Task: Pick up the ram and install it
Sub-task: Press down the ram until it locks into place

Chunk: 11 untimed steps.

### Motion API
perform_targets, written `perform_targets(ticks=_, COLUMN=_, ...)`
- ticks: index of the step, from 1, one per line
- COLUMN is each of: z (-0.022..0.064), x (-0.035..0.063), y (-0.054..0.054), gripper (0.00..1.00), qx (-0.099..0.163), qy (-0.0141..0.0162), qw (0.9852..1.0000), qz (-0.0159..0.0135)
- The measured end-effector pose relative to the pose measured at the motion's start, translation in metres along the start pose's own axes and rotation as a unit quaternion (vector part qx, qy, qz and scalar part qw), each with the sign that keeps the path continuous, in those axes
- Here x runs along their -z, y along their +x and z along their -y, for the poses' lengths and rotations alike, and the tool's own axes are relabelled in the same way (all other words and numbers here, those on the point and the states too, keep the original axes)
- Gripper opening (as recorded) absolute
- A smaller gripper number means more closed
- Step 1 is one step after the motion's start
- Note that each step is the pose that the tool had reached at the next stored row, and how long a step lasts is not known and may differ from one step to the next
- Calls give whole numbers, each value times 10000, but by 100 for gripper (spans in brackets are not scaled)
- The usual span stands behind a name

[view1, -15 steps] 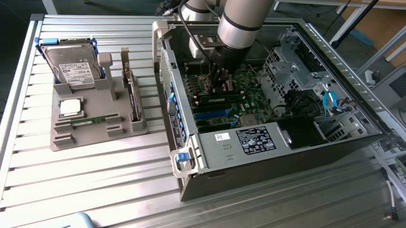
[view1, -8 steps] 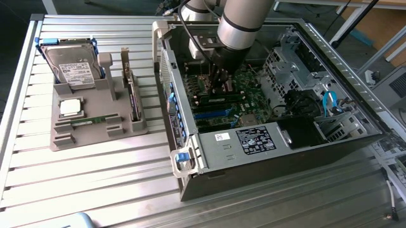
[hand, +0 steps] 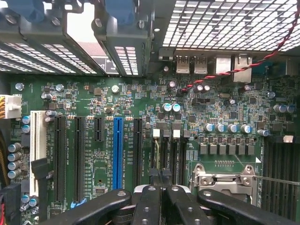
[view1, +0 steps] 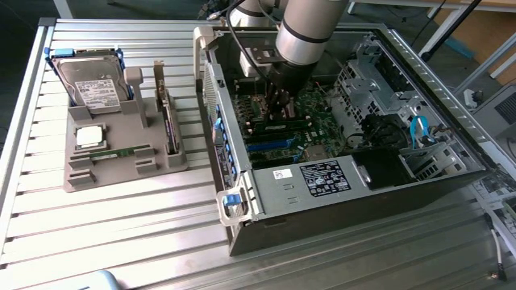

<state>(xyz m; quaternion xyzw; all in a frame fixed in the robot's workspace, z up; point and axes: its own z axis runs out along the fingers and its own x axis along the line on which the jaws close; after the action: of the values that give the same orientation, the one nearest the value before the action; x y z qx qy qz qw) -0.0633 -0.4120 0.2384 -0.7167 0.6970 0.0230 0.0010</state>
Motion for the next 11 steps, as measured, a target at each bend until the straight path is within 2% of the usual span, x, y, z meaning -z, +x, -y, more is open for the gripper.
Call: perform_targets(ticks=11, z=0, x=-22, y=1, gripper=11, qx=0, qy=-1, qw=10000, qz=-1)
